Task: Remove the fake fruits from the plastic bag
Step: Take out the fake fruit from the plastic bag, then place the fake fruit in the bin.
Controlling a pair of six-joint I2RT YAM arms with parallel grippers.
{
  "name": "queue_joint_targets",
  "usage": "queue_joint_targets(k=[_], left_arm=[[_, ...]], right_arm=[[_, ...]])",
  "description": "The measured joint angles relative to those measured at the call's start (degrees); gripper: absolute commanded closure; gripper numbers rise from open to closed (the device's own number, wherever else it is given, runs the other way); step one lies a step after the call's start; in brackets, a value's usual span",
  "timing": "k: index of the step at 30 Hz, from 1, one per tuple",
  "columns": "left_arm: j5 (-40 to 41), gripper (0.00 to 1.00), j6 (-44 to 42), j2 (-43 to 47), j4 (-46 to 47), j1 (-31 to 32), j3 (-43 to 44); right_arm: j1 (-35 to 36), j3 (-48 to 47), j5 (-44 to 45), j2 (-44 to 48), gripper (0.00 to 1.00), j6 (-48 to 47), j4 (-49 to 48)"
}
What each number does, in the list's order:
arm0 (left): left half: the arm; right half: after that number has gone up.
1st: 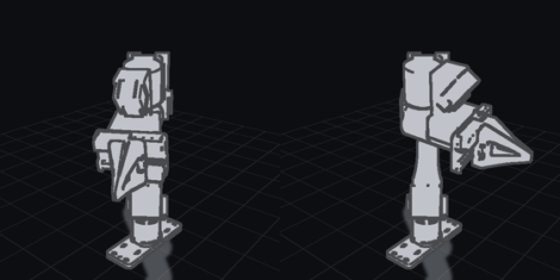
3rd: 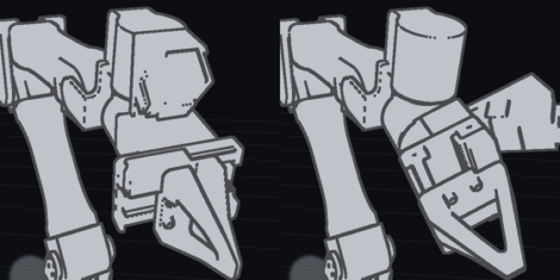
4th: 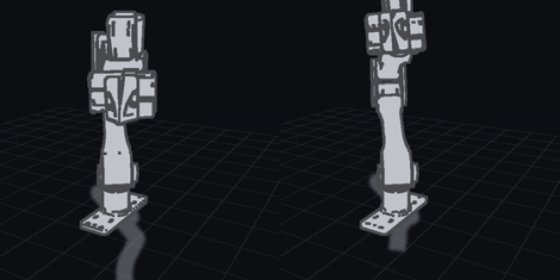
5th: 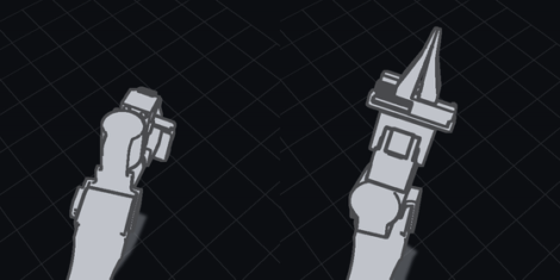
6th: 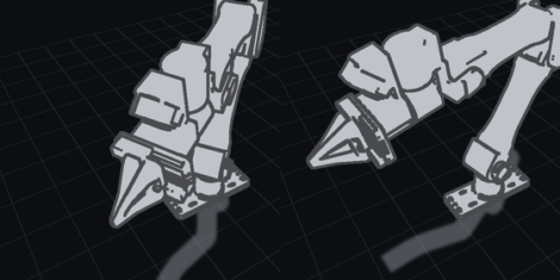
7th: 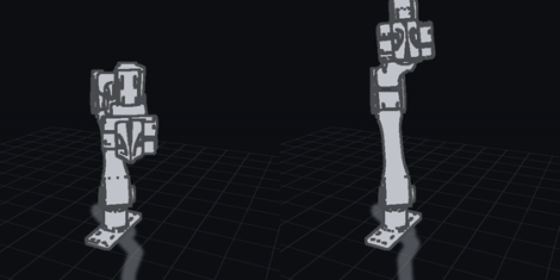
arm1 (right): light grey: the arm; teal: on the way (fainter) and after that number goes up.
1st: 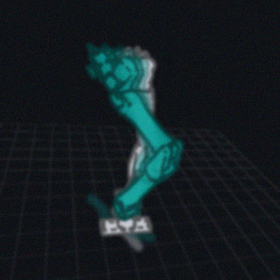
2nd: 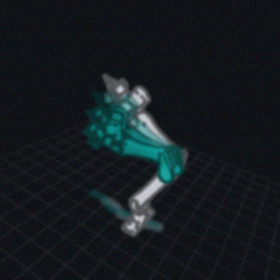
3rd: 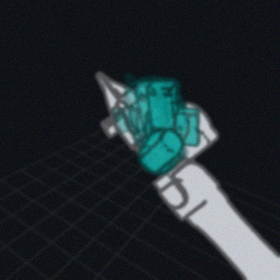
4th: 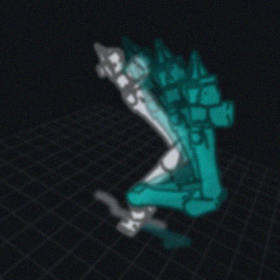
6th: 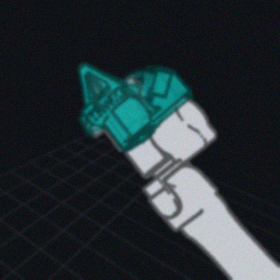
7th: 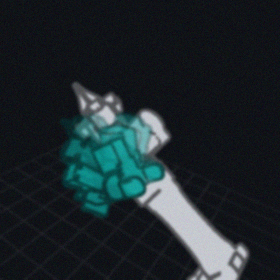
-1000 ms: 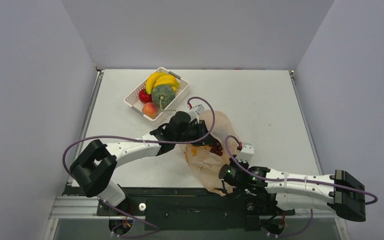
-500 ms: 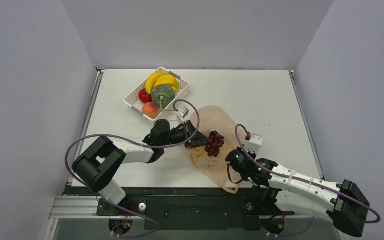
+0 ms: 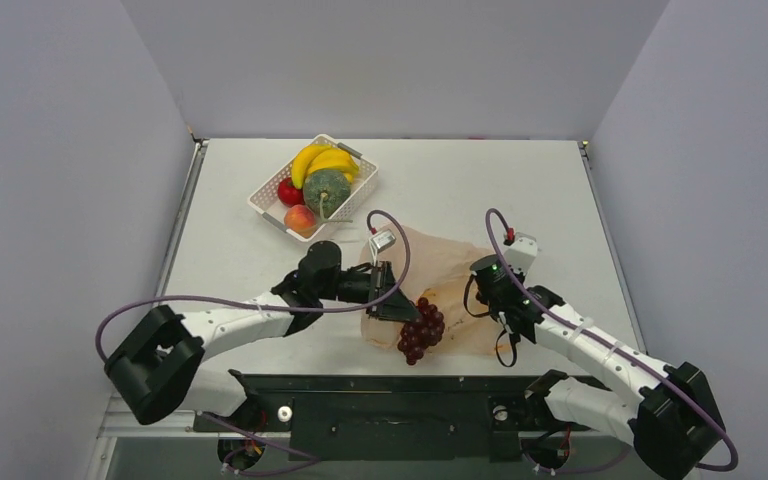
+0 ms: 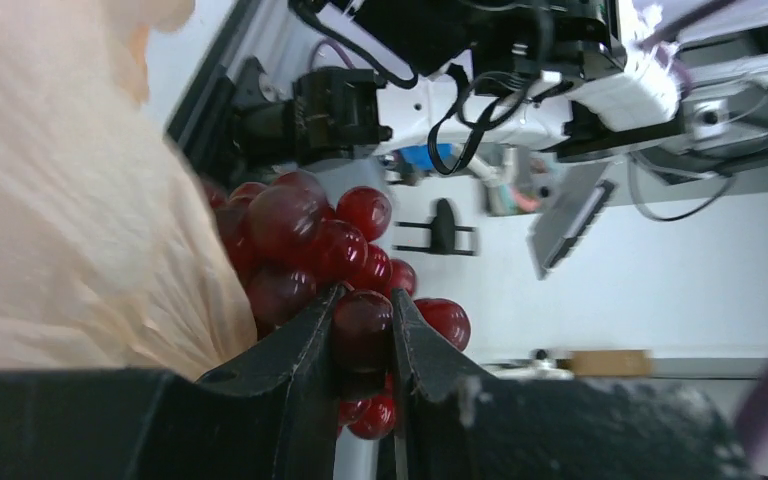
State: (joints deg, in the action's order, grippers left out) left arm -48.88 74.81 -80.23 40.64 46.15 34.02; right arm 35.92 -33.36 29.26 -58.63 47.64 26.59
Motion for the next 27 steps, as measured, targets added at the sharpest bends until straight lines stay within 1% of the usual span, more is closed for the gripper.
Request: queue_joint_targets(k=[2,5,7,11,15,18,21,25,27], left_arm=[[1.11,1.00,-7.28,4.44,-10.64,-0.04,3.39],[4.39,1.00,-16.72,9.64,-21.94,-0.46,8.79],[6.40,1.00,-21.09,12.02,-26.27,-1.25,12.09],[9.70,1.00,-26.10,14.21,-31.06,-4.92,17.66],[12.70,1.00,-29.07,14.45,-36.46,-12.39,22.58],[12.87,1.00,-28.89,14.45,-38.29,-19.82,24.13],[11.63,1.00,-26.03,14.36,-36.98,-27.54,24.26],[8.76,1.00,-17.99,12.66,-30.34,-36.35,24.15],[6.58,1.00,-11.43,10.43,-22.25,-39.80,23.04]], right_arm=[[-0.70,-0.09,-1.01,-0.94,1.00,-1.05,-0.44],[-0.76,-0.04,-2.67,-1.64,1.00,-2.01,-0.79],[-0.74,0.28,-3.82,-1.68,1.00,-2.08,-1.62],[-0.74,2.43,-6.43,-1.53,1.00,-2.10,-3.50],[-0.74,4.70,-8.55,0.26,1.00,-2.21,-3.67],[-0.72,4.90,-9.22,2.27,1.00,-2.51,-3.69],[-0.72,4.90,-9.22,4.07,1.00,-3.08,-3.69],[-0.72,4.90,-9.22,4.76,1.00,-3.63,-3.63],[-0.72,4.90,-9.22,4.76,1.00,-3.78,-3.61]])
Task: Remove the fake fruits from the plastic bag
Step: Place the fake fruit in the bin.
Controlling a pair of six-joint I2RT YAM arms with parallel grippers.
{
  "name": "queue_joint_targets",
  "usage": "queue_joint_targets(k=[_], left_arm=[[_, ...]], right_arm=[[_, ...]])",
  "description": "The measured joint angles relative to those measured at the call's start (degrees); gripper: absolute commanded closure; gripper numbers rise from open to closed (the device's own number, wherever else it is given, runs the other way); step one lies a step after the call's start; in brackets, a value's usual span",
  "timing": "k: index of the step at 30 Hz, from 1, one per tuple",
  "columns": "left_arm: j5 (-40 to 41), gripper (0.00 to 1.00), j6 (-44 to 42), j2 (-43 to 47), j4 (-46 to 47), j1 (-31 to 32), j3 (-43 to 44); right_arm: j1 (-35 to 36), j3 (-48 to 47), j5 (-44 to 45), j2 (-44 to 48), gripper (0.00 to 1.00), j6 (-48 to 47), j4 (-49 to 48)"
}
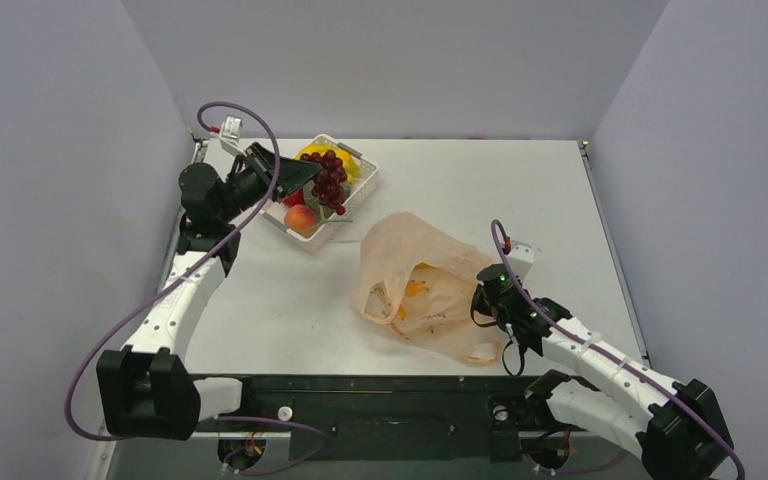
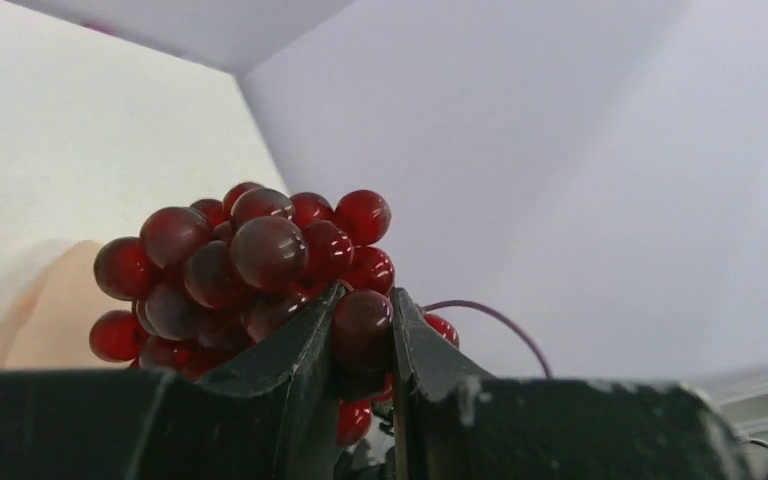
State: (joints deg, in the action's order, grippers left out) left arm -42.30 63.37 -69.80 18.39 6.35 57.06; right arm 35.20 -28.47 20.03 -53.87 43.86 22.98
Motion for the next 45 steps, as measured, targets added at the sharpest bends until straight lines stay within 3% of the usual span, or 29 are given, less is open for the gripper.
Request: queue_joint_targets(k=[4,6,9,15,24,33,37,39,45], left_arm=[[-3.17,1.00,16.24,-7.61,20.96,-3.13,-3.98],[-3.78,1.00,18.32,-10.58,22.32,-3.91,-4.48],[-1.86,1.00,12.52,-11.56,13.11,-4.87,-3.54],[10.34,1.00,-3.32,-12.85,-4.13,-5.66,5.33],[19.34,1.00,-16.79,-30.32,-12.17,-4.74,23.23],[24.85,1.00,-25.38,-48.92,-22.88,1.77,43.32],[28.26,0.94,-28.15,-54.97,-28.09,5.18,51.01],[29.73,0.85,-28.52,-55.63,-29.81,6.45,51.10],[33.11,0.39,-29.51,-55.39,-30.99,7.30,49.48]], right_arm=[[0.00,0.00,0.00,0.13,1.00,-0.46,0.35],[0.00,0.00,0.00,0.42,1.00,-0.79,0.46],[0.00,0.00,0.00,1.44,1.00,-1.09,0.81],[0.02,0.00,0.00,2.45,1.00,-1.27,1.14],[0.02,0.00,-0.02,2.69,1.00,-1.33,1.22],[0.02,-0.35,-0.17,2.71,1.00,-1.42,1.55],[0.02,-0.46,-0.15,2.82,1.00,-1.42,1.95],[0.02,-0.48,-0.15,2.91,1.00,-1.42,2.16],[0.04,-0.59,-0.17,3.37,1.00,-1.42,2.45]])
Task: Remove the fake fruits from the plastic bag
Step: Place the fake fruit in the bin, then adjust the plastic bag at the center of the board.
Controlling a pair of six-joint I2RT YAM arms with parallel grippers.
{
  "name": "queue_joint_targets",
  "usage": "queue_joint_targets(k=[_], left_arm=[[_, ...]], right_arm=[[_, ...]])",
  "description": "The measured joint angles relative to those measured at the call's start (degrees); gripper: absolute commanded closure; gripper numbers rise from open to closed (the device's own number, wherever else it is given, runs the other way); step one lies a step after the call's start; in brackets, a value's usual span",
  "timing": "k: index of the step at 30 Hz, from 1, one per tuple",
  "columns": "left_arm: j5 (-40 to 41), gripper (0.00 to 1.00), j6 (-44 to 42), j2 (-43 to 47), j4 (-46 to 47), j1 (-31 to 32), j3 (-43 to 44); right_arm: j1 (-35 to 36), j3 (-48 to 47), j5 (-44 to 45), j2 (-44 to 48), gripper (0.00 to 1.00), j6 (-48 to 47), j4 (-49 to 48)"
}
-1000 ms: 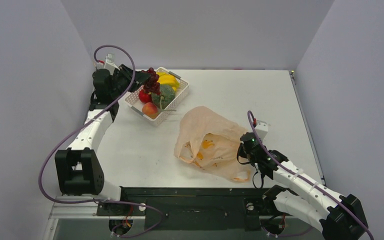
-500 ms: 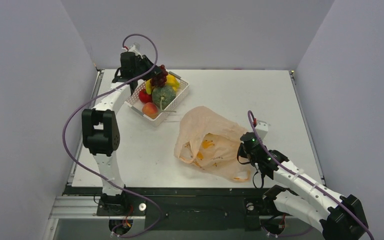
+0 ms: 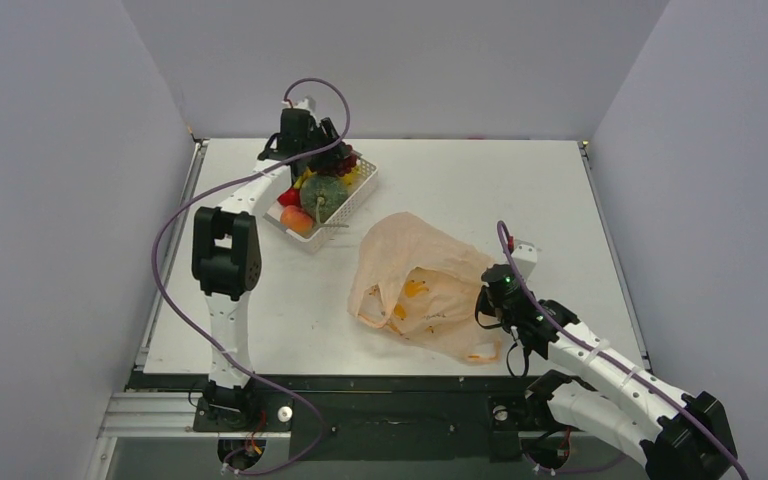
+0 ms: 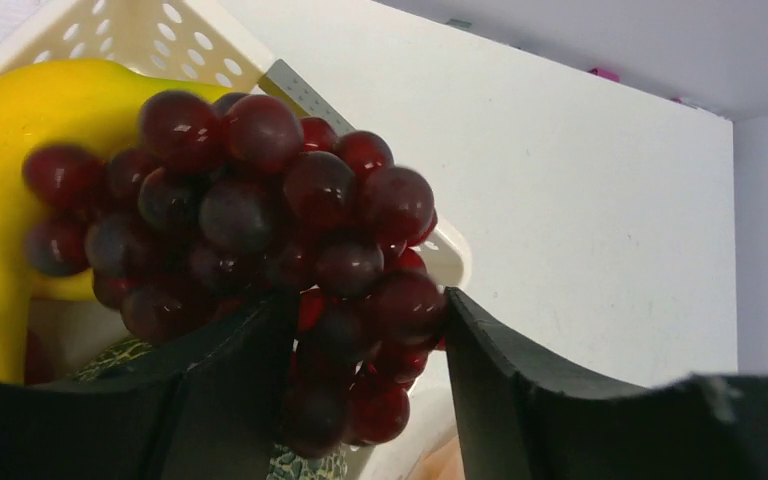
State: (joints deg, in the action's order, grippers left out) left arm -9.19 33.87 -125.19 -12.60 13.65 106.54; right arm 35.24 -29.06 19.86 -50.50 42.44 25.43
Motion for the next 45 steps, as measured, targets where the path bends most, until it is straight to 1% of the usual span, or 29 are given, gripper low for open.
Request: queue_joint_targets(k=[1,3,6,13,19,25,27,29,32,35,38,39,40,42,43,44,45], left_arm=[[0.33,0.31,-0.33,0.11,0.07,-0.13,-0.33],[0.83,0.24,-1.05,0.81,0.31,-0.37,-1.18],[1.33,0.18,-2.14,3.37,-0.85,-0.68,-3.04],[0.98,0.14,-4.22,11.08,-5.97,-1.25,-4.74],[-2.12,0.11,-4.59,20.63,-7.67,-1.88,-8.72],[-9.38,0.09,-3.93,32.22,-5.77,-1.42,-20.20],[-11.43,0.09,-3.26,36.96,-2.54,-0.02,-26.69],[-12.39,0.09,-2.84,42.27,0.57,2.99,-34.01],[-12.63,0.10,-2.73,50.05,4.98,10.40,-43.71],[-10.95,0.11,-3.02,58.10,9.53,20.98,-51.89],[-8.11,0.15,-3.39,62.95,12.46,30.27,-56.11],[-6.95,0.19,-3.69,63.23,12.85,32.68,-56.48],[-5.68,0.21,-4.11,63.01,13.11,35.08,-56.48],[-4.24,0.24,-4.57,61.05,13.88,38.16,-56.39],[-3.78,0.24,-4.66,59.47,14.38,39.30,-56.19],[-3.32,0.25,-4.68,57.31,14.95,40.39,-56.00],[-3.10,0.26,-4.70,55.28,15.52,41.24,-55.95]], right_arm=[[0.00,-0.07,0.00,0.00,1.00,-0.02,0.04],[0.00,-0.17,-0.02,0.00,1.00,-0.02,0.11],[0.00,-0.35,-0.02,0.00,1.00,-0.02,0.20],[0.00,-1.09,-0.24,0.00,1.00,-0.26,0.83],[0.00,-2.36,-0.22,0.00,1.00,-1.40,1.68],[0.04,-3.52,0.13,0.00,1.00,-2.78,2.62],[0.04,-3.82,0.26,0.00,1.00,-3.02,2.75],[0.04,-3.98,0.26,0.00,1.00,-3.08,2.86],[0.11,-4.24,0.22,0.00,1.00,-3.28,2.99],[0.22,-4.46,0.00,0.00,1.00,-3.93,3.08],[0.55,-5.11,-0.50,0.00,1.00,-5.01,4.39],[0.79,-5.68,-0.48,0.00,1.00,-5.35,5.35],[0.92,-6.45,-0.39,0.00,1.00,-5.64,6.54],[1.42,-8.11,0.17,0.00,0.94,-5.68,8.79],[1.86,-9.01,0.37,0.00,0.83,-5.46,9.92],[2.40,-9.94,0.66,0.00,0.77,-5.16,11.19],[3.10,-10.75,0.90,0.00,0.64,-4.37,12.35]])
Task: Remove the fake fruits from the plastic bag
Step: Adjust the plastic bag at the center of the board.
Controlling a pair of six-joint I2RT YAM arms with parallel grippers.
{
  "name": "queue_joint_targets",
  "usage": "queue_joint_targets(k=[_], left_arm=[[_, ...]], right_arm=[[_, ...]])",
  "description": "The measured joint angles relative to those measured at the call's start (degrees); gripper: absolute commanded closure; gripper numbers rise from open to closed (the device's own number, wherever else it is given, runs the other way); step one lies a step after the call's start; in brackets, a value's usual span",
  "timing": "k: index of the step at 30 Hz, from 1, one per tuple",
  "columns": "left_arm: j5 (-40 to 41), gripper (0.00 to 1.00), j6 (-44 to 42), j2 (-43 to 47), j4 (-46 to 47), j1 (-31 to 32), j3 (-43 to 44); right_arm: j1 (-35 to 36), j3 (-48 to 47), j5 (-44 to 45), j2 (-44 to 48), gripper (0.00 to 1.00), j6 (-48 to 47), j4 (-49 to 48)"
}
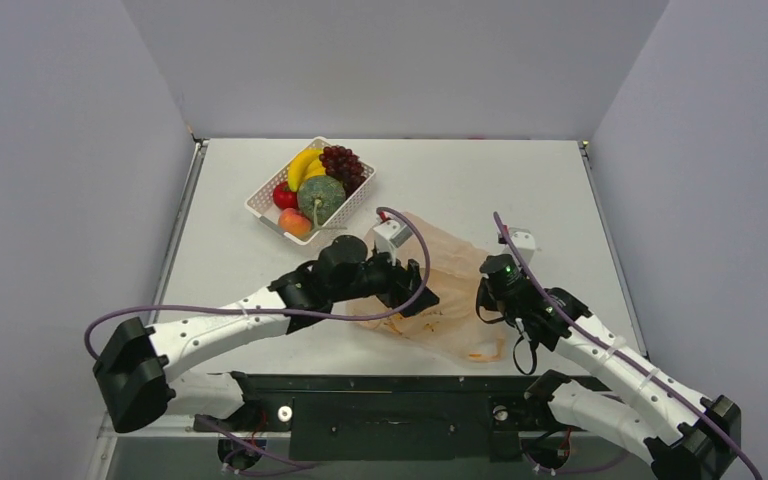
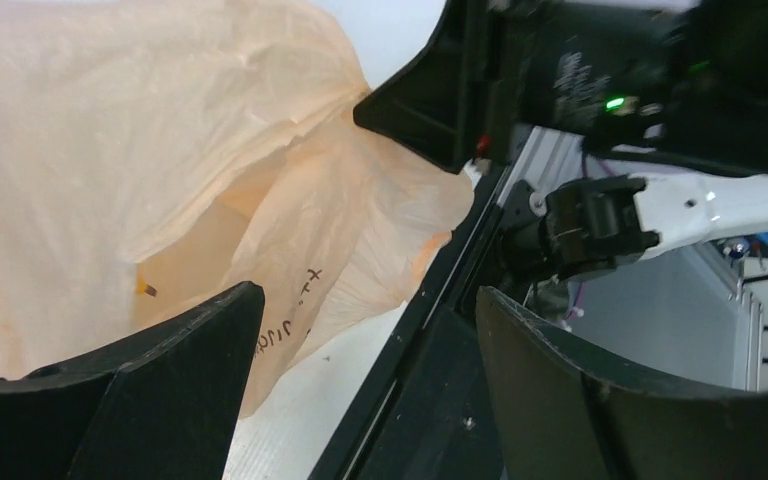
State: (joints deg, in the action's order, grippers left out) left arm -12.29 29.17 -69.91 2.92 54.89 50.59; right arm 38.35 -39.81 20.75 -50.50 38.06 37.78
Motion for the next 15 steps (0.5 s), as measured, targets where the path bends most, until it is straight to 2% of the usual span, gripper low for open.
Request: queue_joint_targets(k=[2,4,10,14,15], left_arm=[[-0.04,0.28,0.22,-3.82,0.70,1.14,0.00],[-0.26,0.30,0.59,-6.80,1.29,1.66,0.00],[-0.52,0.34,1.81,-10.51,3.43,1.68,-0.11],[-0.09,0.34,1.88,-10.45,4.28,1.68,-0.33],[-0.04,0.34,1.88,-10.36,4.59,1.68,-0.55]], right_arm=[[1.62,-1.42,0.74,0.07,0.48,1.77,2.34],[3.78,-2.51,1.75,0.72,0.39,3.67,4.72],[9.16,-4.39,1.86,7.69,0.35,11.21,9.94],[12.74,-4.22,-2.12,11.89,0.35,16.72,7.26],[13.84,-3.76,-2.99,12.09,0.38,17.86,5.16]])
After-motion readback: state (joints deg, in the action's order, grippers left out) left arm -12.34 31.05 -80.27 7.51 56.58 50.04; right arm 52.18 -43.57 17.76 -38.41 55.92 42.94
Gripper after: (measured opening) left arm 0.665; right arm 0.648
